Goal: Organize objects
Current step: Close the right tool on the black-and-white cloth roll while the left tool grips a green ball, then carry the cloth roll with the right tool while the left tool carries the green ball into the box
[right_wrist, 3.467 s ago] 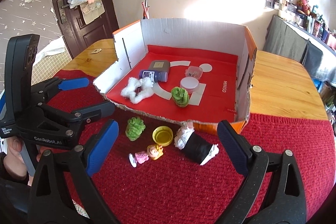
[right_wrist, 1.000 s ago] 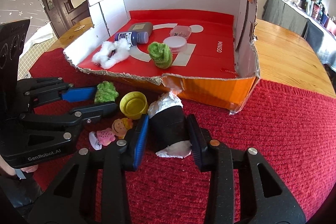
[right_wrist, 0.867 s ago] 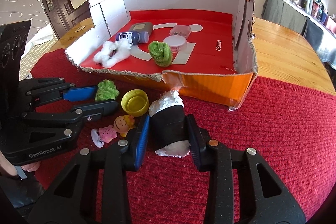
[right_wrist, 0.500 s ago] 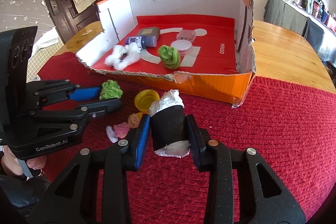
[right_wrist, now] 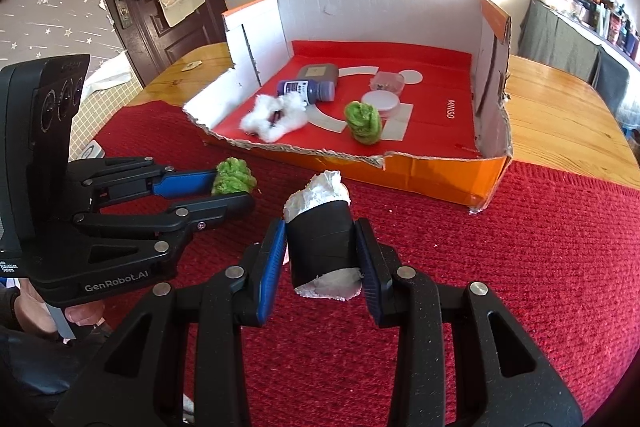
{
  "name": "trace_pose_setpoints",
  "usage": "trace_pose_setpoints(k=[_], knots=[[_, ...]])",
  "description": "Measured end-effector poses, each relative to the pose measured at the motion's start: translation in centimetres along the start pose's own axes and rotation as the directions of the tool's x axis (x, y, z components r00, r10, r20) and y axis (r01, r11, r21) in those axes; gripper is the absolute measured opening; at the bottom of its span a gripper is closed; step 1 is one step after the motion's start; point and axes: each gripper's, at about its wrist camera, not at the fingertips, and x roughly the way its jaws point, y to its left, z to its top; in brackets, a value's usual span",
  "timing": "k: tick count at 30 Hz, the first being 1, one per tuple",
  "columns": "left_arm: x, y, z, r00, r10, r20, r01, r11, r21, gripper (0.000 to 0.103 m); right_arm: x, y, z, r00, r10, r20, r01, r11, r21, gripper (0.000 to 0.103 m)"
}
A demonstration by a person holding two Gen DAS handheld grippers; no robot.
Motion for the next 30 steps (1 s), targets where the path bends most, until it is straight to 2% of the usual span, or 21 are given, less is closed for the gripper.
trace_pose_setpoints(k=[16,30], knots=[[-1.8,0.3,1.2,0.999,0.001,0.046,-0.001,1.000,-0.004,0.028,-1.2,1.2,1.2,0.999,0.033,0.029,-0.032,0.999,-0.034,0.033],[-1.7,1.3,3.2,0.998,0.004,0.058,-0.003,1.000,-0.020,0.028,-1.4,1.0,3.1,0.998,0.042,0.053,-0.040,0.998,-0.040,0.033]])
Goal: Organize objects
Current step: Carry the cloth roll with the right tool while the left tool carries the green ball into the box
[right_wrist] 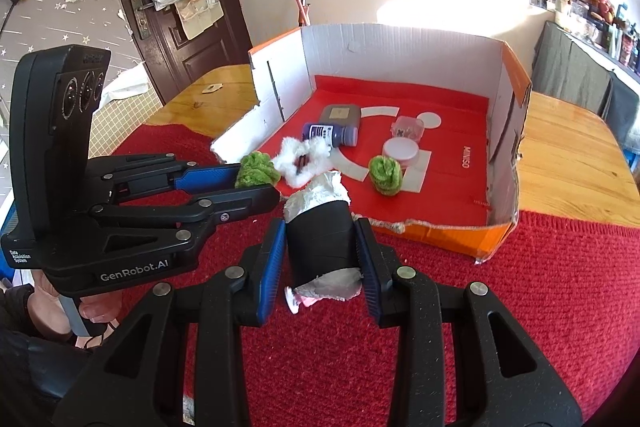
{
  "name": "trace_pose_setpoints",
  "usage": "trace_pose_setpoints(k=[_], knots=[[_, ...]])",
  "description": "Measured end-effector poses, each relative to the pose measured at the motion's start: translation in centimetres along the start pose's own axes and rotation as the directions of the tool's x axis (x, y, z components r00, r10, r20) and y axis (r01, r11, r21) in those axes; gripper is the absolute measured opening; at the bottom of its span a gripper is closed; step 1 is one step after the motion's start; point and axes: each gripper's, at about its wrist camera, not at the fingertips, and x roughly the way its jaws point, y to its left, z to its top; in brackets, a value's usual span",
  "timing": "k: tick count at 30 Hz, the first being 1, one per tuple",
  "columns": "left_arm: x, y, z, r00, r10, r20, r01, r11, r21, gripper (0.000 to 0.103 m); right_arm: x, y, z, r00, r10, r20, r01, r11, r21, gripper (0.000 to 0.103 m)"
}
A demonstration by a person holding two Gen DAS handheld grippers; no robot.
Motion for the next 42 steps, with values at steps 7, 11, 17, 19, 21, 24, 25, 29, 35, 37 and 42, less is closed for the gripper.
trace_pose_setpoints(k=[7,11,17,19,21,24,25,29,35,37,42], knots=[[0.7,0.6,1.0,1.000,-0.008,-0.005,0.008,1.000,-0.013,0.028,0.1,-0.8,1.2,1.000,-0.014,0.013,0.013,1.000,0.006,0.033],[1.3,0.6,1.6,1.000,-0.007,-0.010,0.007,1.000,-0.008,0.028,0.4,-1.2,1.8,1.000,-0.026,0.015,0.025,1.000,0.007,0.033],[2.4,0.6,2.5,1.000,-0.009,-0.016,0.009,1.000,-0.002,0.028,1.1,-2.4,2.5,0.999,-0.052,0.014,0.052,0.998,0.022,0.033],[2.8,0.5,2.8,1.000,-0.016,-0.021,0.016,1.000,-0.003,0.028,1.4,-2.8,2.7,0.998,-0.063,0.011,0.063,0.998,0.027,0.033],[3.2,0.5,3.1,1.000,-0.019,-0.025,0.019,1.000,0.000,0.028,1.7,-3.3,3.0,0.997,-0.076,0.005,0.076,0.997,0.034,0.033],[3.9,0.4,3.4,0.999,-0.020,-0.031,0.020,1.000,0.004,0.028,2.4,-4.0,3.2,0.995,-0.095,-0.007,0.096,0.995,0.038,0.033],[4.0,0.4,3.5,0.999,-0.020,-0.033,0.020,1.000,0.005,0.028,2.6,-4.2,3.3,0.995,-0.100,-0.012,0.100,0.994,0.039,0.033],[4.9,0.4,3.7,0.999,-0.025,-0.048,0.026,1.000,0.010,0.028,3.5,-4.8,3.5,0.992,-0.124,-0.033,0.125,0.991,0.037,0.033],[6.3,0.5,3.9,0.997,-0.030,-0.070,0.031,0.999,0.013,0.028,4.6,-5.8,3.7,0.988,-0.144,-0.058,0.147,0.988,0.044,0.033],[6.8,0.5,3.9,0.996,-0.035,-0.079,0.036,0.999,0.011,0.028,4.9,-6.1,3.8,0.987,-0.149,-0.067,0.152,0.987,0.044,0.033],[7.7,0.6,3.9,0.995,-0.036,-0.095,0.038,0.999,0.015,0.028,5.8,-6.4,3.8,0.983,-0.157,-0.090,0.161,0.986,0.040,0.033]])
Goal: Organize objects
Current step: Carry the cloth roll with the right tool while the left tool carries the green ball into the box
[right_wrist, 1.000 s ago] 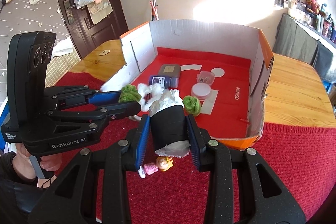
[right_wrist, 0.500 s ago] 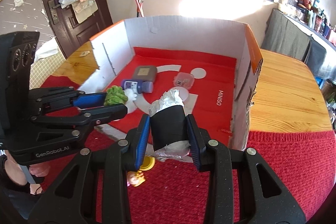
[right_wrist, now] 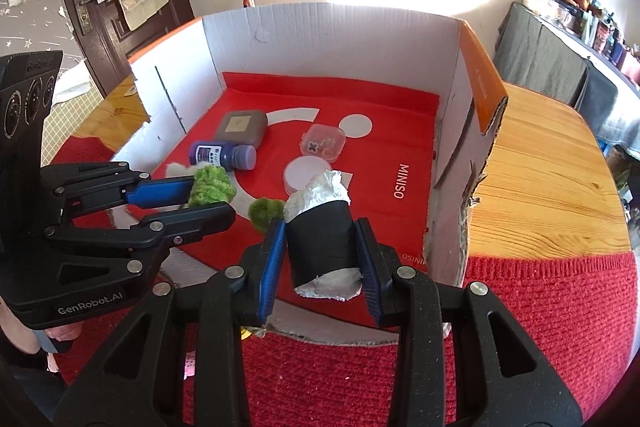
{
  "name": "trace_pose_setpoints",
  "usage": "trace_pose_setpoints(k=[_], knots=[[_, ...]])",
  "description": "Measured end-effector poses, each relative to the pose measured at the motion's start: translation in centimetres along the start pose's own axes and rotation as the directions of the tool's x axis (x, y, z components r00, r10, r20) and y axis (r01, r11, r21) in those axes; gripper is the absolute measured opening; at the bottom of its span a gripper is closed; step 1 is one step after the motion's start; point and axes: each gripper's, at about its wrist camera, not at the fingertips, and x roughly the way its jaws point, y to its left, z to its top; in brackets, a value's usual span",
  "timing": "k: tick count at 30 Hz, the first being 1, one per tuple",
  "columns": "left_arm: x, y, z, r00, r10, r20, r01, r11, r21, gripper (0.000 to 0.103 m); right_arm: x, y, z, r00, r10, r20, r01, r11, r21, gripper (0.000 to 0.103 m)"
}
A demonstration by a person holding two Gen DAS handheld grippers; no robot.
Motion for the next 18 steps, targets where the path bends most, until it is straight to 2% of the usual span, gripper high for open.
trace_pose_setpoints(k=[18], knots=[[1.9,1.1,-0.2,0.999,0.014,-0.040,-0.015,1.000,-0.013,0.028,2.0,1.1,0.6,0.999,-0.018,-0.044,0.016,0.999,-0.041,0.033]])
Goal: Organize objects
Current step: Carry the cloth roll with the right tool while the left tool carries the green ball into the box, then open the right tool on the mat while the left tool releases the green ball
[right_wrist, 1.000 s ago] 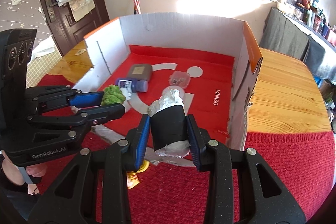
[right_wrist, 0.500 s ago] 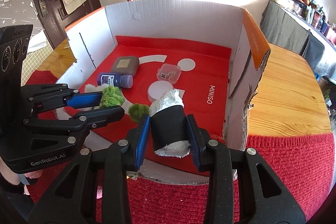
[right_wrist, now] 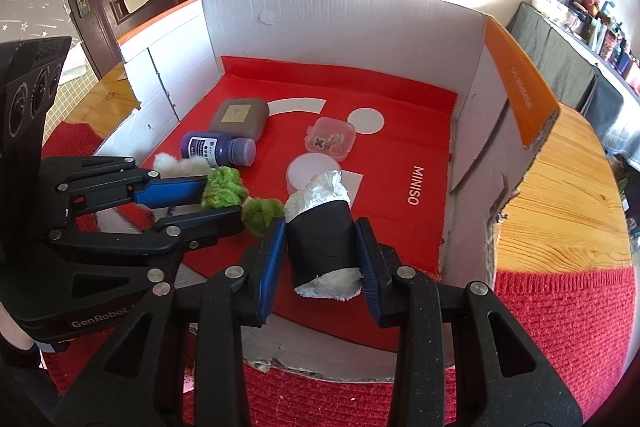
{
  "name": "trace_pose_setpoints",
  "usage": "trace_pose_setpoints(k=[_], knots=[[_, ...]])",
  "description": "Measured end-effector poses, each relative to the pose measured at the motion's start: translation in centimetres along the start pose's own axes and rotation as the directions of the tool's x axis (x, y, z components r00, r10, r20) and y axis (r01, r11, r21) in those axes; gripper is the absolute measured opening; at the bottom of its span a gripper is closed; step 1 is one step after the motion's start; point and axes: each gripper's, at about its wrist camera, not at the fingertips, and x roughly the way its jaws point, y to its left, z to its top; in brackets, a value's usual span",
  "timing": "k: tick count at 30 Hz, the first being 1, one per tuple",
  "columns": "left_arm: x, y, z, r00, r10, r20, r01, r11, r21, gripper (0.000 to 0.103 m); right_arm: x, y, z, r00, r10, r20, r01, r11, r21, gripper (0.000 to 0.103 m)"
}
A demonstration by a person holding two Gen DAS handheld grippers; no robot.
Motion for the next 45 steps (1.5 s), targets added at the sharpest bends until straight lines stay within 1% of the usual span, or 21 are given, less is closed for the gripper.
trace_pose_setpoints(k=[4,14,17,20,25,26,29,33,38,45], knots=[[0.1,0.4,0.0,1.000,0.012,-0.006,-0.012,1.000,-0.006,0.028,0.1,0.1,0.3,1.000,-0.001,-0.005,0.001,1.000,-0.006,0.033],[0.3,1.4,0.0,0.999,0.038,-0.024,-0.039,0.999,-0.021,0.028,1.1,-0.2,1.2,0.997,-0.057,-0.057,0.054,0.997,-0.050,0.033],[0.5,1.5,0.1,0.999,0.041,-0.029,-0.042,0.999,-0.021,0.028,1.3,-0.2,1.2,0.997,-0.040,-0.068,0.037,0.998,-0.043,0.033],[0.5,1.5,0.2,0.998,0.054,-0.030,-0.055,0.998,-0.020,0.028,1.7,0.1,1.1,0.996,0.003,-0.085,-0.006,0.999,-0.034,0.033],[0.4,2.0,0.2,0.998,0.049,-0.031,-0.049,0.998,-0.030,0.028,1.9,0.0,1.1,0.995,0.038,-0.089,-0.040,0.999,-0.013,0.033],[0.4,2.1,0.2,0.998,0.051,-0.031,-0.052,0.998,-0.030,0.028,1.9,-0.1,1.1,0.995,0.030,-0.091,-0.032,0.999,-0.015,0.033],[0.4,2.0,0.1,0.998,0.054,-0.030,-0.055,0.998,-0.029,0.028,2.1,0.0,0.9,0.995,-0.037,-0.090,0.034,0.998,-0.043,0.033],[0.4,2.0,0.1,0.998,0.063,-0.030,-0.063,0.998,-0.021,0.028,2.5,0.2,0.5,0.993,-0.011,-0.114,0.006,0.999,-0.044,0.033],[0.4,1.9,0.1,0.997,0.074,-0.030,-0.074,0.997,-0.010,0.028,2.7,0.6,0.6,0.994,0.015,-0.112,-0.020,0.999,-0.038,0.033],[0.5,1.9,0.0,0.997,0.071,-0.031,-0.071,0.997,-0.012,0.029,2.7,0.0,0.5,0.993,0.046,-0.109,-0.048,0.999,-0.013,0.034]])
